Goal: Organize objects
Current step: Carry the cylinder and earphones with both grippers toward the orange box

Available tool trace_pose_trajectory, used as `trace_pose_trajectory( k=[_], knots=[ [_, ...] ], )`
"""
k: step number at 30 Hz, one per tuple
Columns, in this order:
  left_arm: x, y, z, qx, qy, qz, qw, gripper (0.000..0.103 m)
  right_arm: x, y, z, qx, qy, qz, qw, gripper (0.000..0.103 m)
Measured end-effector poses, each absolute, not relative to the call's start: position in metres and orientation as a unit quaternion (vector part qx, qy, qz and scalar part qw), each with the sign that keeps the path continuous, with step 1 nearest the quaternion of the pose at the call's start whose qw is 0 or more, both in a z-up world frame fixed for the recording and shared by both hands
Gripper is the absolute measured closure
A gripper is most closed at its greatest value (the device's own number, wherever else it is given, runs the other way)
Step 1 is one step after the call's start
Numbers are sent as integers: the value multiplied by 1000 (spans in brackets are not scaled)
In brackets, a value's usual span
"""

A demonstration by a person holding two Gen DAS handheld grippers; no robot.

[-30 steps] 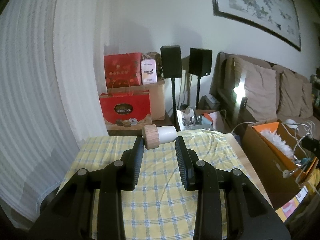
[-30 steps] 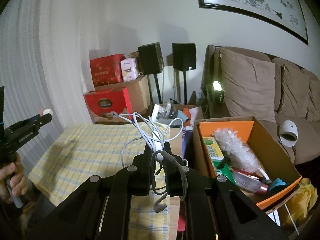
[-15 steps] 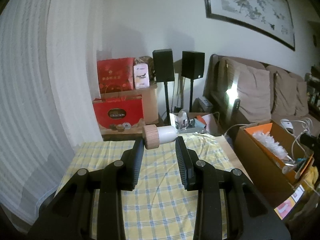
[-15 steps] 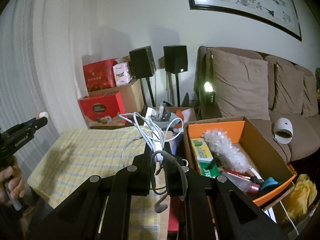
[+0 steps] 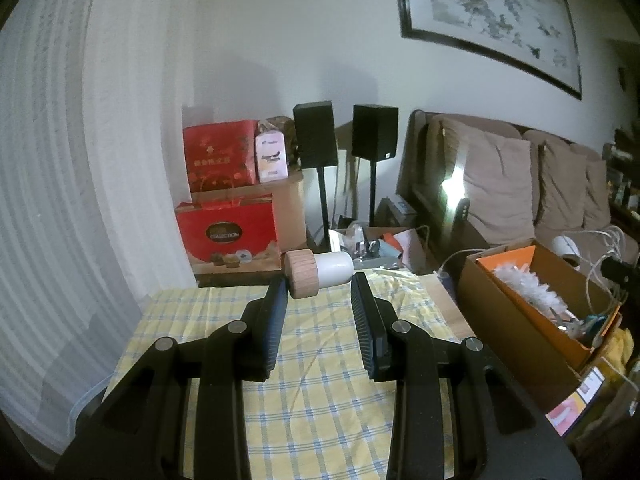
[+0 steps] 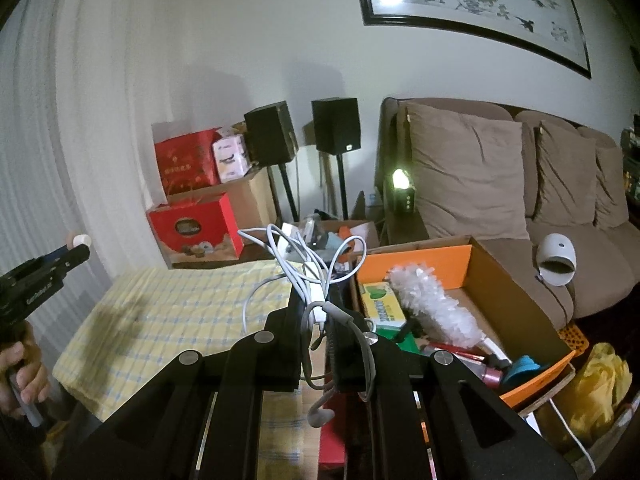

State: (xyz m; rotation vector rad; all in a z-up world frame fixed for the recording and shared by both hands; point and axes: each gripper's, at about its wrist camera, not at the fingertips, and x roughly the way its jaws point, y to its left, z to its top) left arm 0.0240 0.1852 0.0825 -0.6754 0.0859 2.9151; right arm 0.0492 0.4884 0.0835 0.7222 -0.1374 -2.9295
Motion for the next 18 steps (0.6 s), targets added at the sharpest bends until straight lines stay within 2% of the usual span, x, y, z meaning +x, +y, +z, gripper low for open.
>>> trace_pose_trajectory(
  k=[18],
  knots=[
    [28,230,84,-223,46,965,127,73,49,502,84,238,-57,-969,47,94]
  ],
)
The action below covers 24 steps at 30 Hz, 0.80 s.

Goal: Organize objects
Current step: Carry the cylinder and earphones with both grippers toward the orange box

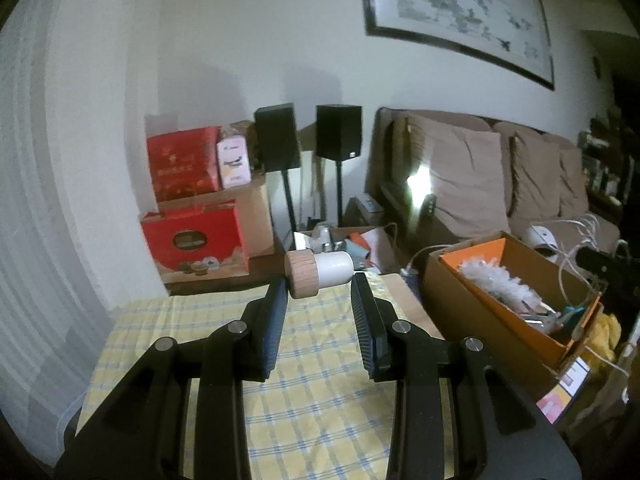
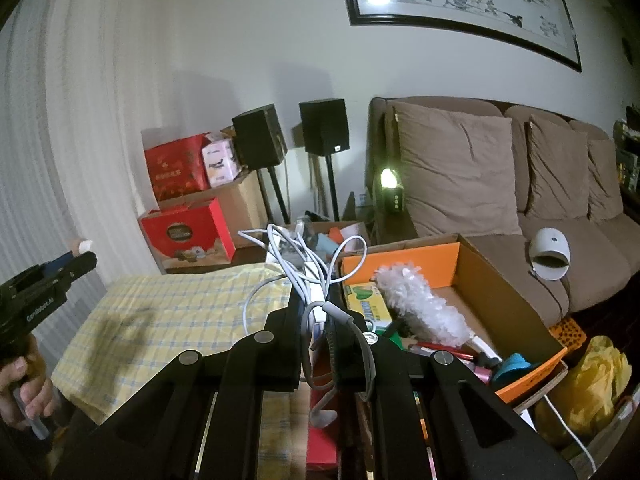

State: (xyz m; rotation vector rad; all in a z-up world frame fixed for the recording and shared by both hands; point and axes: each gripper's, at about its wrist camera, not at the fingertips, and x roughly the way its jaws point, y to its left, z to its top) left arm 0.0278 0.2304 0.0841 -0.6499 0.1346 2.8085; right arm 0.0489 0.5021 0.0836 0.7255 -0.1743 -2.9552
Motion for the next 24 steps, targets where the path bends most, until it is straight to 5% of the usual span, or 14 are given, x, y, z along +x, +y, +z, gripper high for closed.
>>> trace_pose_trajectory(
  k=[24],
  knots=[
    [30,304,95,-224,57,948,218,73,52,541,86,234,-80,-969,7,94]
  ],
)
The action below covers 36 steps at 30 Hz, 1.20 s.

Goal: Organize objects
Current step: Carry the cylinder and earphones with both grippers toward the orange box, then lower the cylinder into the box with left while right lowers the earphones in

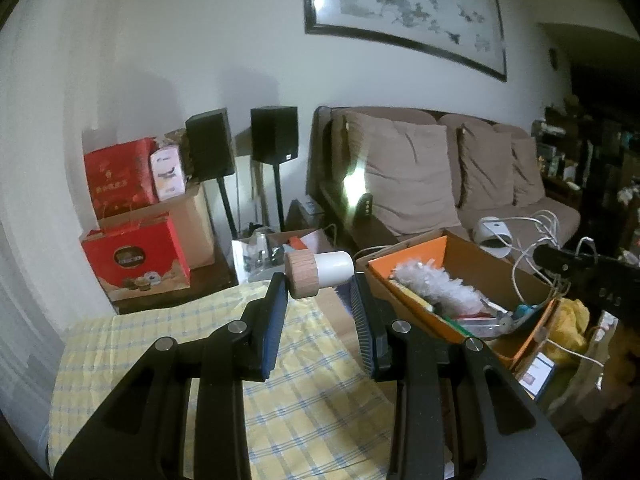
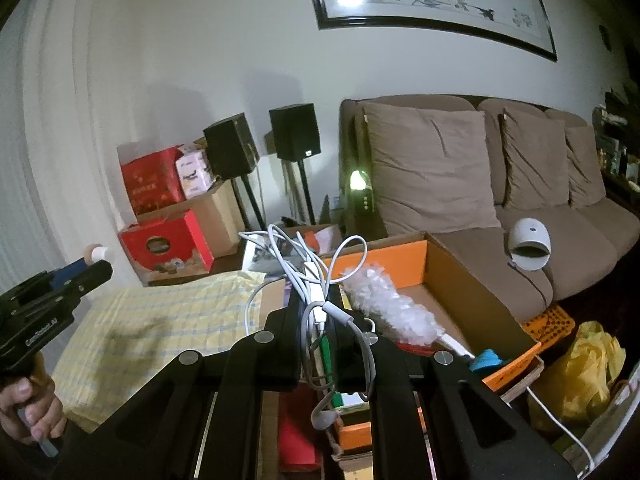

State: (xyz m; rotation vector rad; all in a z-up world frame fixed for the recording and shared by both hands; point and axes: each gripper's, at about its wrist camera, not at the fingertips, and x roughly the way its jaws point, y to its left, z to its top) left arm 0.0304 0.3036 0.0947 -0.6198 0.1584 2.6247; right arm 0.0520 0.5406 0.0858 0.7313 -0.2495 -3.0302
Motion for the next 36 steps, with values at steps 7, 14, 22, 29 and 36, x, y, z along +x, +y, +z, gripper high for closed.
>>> trace_pose_trajectory(
  k=[7,14,22,29,36],
  knots=[
    [29,323,99,-216,67,946,233,73,54,559,85,231,-92,-969,-9,94],
    [28,350,105,-209,75,940,259,73,59,580,84,230,-94,-968,-43,94],
    [31,380,106,-210,75,933,281,73,64,608,80,232,-111,-963,-79,94],
    [26,408,107,-218,71,927,298,73,65,622,76,235,-111,-959,-109,94],
    [13,442,95,-251,68,900,349,73,59,631,66,243,-120,-954,-124,94]
  ],
)
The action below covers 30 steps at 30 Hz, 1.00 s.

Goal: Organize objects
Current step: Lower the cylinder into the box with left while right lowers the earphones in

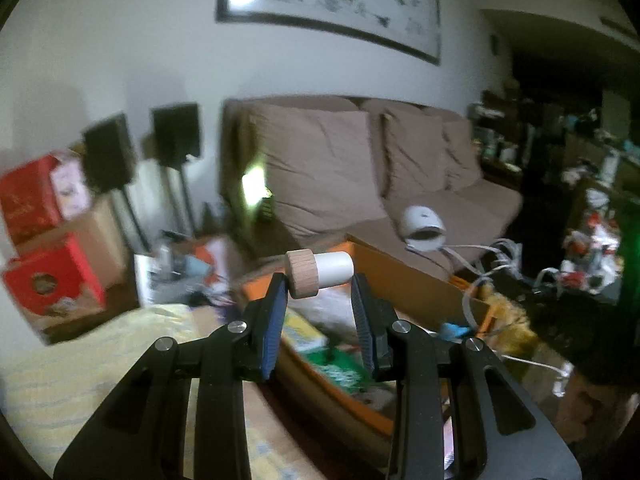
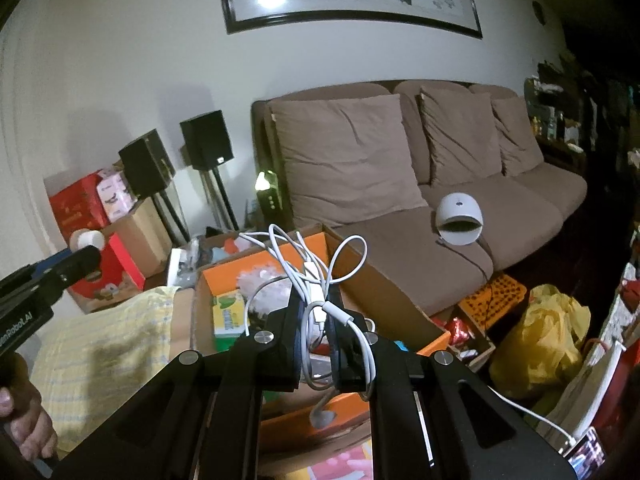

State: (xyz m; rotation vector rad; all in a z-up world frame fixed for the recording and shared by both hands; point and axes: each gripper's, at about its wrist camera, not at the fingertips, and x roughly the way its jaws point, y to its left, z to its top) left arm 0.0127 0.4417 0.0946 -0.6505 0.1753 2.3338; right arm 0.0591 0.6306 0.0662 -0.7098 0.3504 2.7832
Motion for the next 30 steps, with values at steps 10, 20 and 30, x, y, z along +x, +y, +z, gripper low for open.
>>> trace_pose_trajectory(
  k=[10,20,30],
  knots=[
    [-11,484,50,-322,61,862,388,73,30,630,31,-286,132,939,136,93],
    [-32,502,18,-359,64,856,367,73,7,621,0,-337,139,924,113,92],
    [-43,510,5,-383,84,850,351,73,0,624,-16,-384,138,907,106,67]
  ],
)
